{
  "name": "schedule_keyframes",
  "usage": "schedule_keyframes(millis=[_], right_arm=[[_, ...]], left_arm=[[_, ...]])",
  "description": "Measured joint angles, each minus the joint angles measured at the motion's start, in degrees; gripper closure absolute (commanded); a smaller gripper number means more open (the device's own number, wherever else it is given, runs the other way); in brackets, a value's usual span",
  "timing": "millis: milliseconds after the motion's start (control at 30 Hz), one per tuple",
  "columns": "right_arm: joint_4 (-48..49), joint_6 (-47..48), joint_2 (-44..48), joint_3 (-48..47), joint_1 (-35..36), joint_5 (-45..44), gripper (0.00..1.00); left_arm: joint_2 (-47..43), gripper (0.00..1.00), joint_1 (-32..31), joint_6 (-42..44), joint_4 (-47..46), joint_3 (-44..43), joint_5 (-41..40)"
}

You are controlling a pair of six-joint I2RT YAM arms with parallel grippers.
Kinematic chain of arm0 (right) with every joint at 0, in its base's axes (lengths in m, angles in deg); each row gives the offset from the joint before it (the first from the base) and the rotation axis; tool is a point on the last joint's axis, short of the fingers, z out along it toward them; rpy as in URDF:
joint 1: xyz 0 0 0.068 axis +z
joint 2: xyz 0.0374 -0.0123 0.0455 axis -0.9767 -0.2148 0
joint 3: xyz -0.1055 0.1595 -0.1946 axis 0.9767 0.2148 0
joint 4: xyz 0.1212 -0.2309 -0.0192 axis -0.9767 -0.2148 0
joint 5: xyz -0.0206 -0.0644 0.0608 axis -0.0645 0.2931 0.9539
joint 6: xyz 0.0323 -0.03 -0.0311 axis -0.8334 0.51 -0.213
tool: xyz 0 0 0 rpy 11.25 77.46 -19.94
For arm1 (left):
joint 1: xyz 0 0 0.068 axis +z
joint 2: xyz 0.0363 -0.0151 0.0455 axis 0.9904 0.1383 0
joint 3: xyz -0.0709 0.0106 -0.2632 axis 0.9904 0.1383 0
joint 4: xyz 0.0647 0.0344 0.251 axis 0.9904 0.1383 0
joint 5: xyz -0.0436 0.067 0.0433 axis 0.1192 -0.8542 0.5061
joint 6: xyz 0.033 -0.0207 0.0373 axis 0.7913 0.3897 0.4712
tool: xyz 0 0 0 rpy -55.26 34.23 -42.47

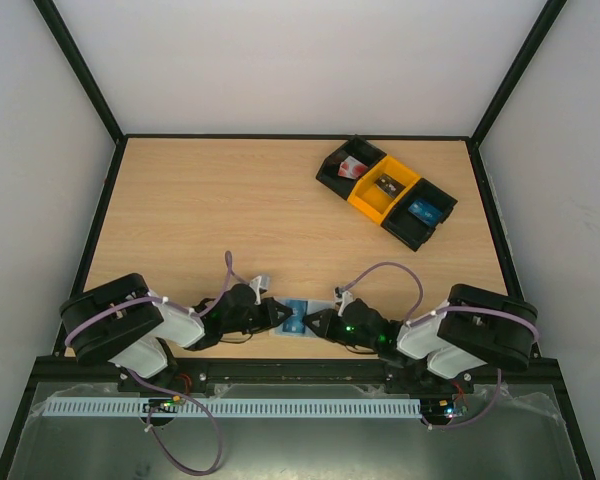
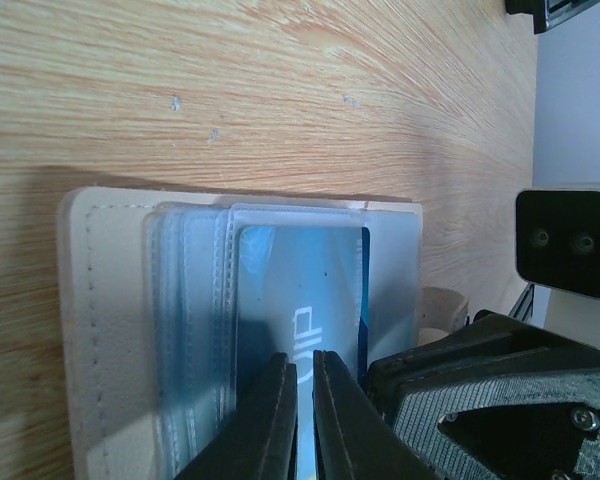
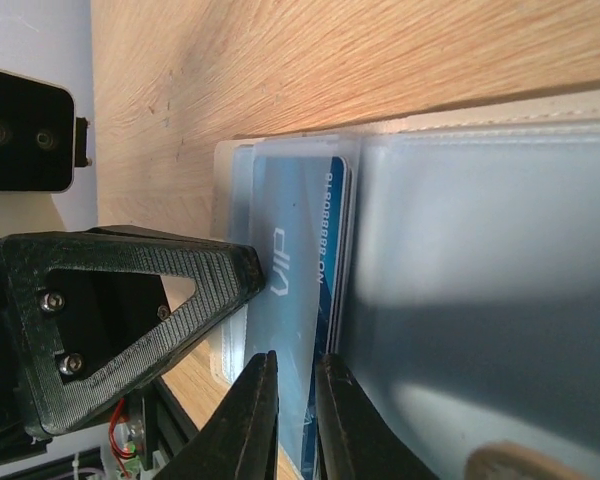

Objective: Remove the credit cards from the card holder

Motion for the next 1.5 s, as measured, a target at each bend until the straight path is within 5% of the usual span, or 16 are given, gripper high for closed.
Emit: schedule_keyframes(millis=[600,1067,1233,1500], right_arm=[[6.7,-4.8,-3.3,1.2,0.0,0.0,0.91],[10.1,-5.1,-4.8,1.4,0.0,-0.4,0.91],[7.8,-5.1,-4.5,1.3,0.0,-0.8,0.91],[6.4,-5.1,-4.7,0.4,0.0,-0.8,0.91]], left_arm=[[-1.6,0.85,-0.3,-0.8,0.9,0.4,-0.9],[-14.0,0.71,-0.6,0.1,16.9,0.1,-4.7],[-15.5,0.73,-0.6,0.9,20.4,-0.1,-5.9],[-10.1,0.89,-0.6,1.6,17.3,-1.2,-4.8]])
